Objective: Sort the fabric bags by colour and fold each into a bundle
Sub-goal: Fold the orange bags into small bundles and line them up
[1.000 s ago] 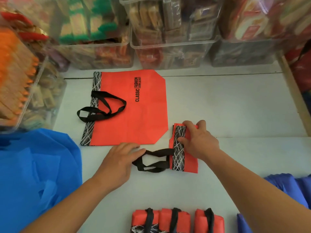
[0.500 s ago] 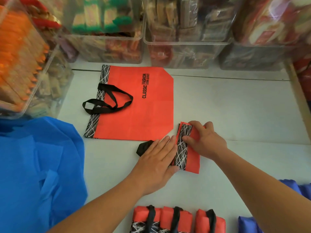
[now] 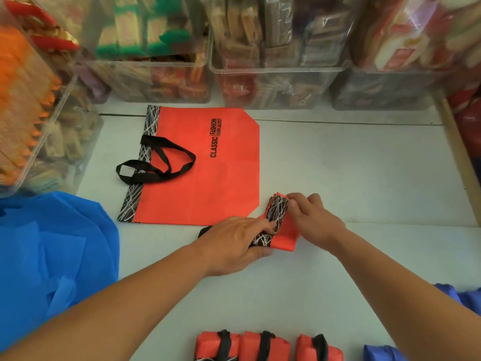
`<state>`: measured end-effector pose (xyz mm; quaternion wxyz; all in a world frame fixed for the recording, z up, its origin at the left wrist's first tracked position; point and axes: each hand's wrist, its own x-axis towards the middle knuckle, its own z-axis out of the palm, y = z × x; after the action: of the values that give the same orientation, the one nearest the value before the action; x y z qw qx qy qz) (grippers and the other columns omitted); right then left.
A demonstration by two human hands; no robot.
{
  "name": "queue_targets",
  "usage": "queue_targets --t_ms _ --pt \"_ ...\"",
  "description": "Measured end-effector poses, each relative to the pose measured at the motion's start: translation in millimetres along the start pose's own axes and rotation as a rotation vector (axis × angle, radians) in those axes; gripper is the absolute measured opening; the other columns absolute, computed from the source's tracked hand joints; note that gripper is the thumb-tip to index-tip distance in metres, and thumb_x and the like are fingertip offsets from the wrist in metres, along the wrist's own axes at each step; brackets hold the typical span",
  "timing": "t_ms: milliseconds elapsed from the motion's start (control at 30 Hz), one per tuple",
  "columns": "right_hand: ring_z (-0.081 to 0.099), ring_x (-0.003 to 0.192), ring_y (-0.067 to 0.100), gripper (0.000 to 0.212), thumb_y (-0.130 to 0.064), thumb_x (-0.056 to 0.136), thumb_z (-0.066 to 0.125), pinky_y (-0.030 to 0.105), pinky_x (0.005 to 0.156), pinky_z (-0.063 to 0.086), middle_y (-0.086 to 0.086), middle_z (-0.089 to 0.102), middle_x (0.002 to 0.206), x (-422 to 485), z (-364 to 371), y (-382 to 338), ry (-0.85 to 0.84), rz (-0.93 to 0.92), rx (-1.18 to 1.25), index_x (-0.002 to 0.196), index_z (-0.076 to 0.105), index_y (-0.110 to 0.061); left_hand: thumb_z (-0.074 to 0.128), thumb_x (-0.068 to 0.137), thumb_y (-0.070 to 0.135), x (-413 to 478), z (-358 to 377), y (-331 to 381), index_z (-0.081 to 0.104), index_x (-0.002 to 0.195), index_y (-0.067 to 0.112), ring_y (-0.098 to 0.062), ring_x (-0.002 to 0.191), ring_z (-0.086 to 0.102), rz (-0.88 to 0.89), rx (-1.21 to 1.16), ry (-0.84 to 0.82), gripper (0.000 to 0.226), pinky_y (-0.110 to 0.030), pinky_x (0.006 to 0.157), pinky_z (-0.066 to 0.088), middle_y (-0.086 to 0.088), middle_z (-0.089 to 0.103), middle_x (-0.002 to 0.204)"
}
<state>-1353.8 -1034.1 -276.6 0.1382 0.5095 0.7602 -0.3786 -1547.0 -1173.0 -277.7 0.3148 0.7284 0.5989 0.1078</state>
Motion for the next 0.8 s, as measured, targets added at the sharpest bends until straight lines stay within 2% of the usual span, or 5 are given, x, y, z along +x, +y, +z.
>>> queue_targets --t_ms 200,400,567,700,800 --pt "0.053 0.098 0.019 0.057 -0.092 0.085 0.018 0.044 0.09 0.043 -0.002 0.057 0.11 -1.9 -4.8 7.3 -0.04 0.017 0.524 0.096 0.058 -0.053 0.053 0.103 0.049 43.4 -20.8 22.9 0.045 0.123 0.02 -0.02 0.086 0.051 -0.265 -0.159 0.066 0.036 -0.035 0.07 0.033 0.005 0.056 0.097" --pt "0.06 0.109 0.016 0.035 -0.063 0.099 0.041 0.046 0.096 0.051 -0.01 0.049 0.124 -9.6 10.7 9.3 0.111 0.021 0.335 0.129 0.049 -0.045 0.051 0.103 0.052 70.0 -27.2 19.9 0.043 0.134 0.021 -0.023 0.112 0.057 -0.405 -0.178 0.014 0.045 -0.034 0.086 0.043 -0.002 0.06 0.125" --pt "0.062 0.103 0.018 0.026 -0.052 0.1 0.049 0.046 0.091 0.053 -0.008 0.05 0.118 -3.5 12.5 3.0 0.168 0.083 0.357 0.122 0.053 -0.04 0.072 0.084 0.028 76.6 -57.5 21.9 0.045 0.142 0.028 -0.017 0.108 0.065 -0.443 -0.255 -0.231 0.064 -0.037 0.093 0.055 0.004 0.064 0.124" --pt "0.063 0.102 0.015 0.029 -0.055 0.096 0.053 0.047 0.09 0.055 -0.009 0.055 0.117 -2.6 12.2 0.8 0.211 0.097 0.407 0.118 0.058 -0.038 0.057 0.099 0.04 70.6 -57.6 24.2 0.015 0.163 0.032 -0.019 0.158 0.01 -0.154 0.256 -0.228 0.077 -0.042 0.126 0.02 0.006 0.01 0.172" --pt "0.065 0.102 0.014 0.045 -0.067 0.086 0.053 0.047 0.088 0.057 -0.011 0.06 0.117 -4.9 13.1 -1.4 0.197 0.107 0.489 0.119 0.06 -0.037 0.044 0.108 0.039 59.5 -28.0 14.9 0.013 0.164 0.03 -0.013 0.157 0.014 -0.155 0.034 -0.111 0.064 -0.036 0.126 0.018 0.013 0.002 0.172"
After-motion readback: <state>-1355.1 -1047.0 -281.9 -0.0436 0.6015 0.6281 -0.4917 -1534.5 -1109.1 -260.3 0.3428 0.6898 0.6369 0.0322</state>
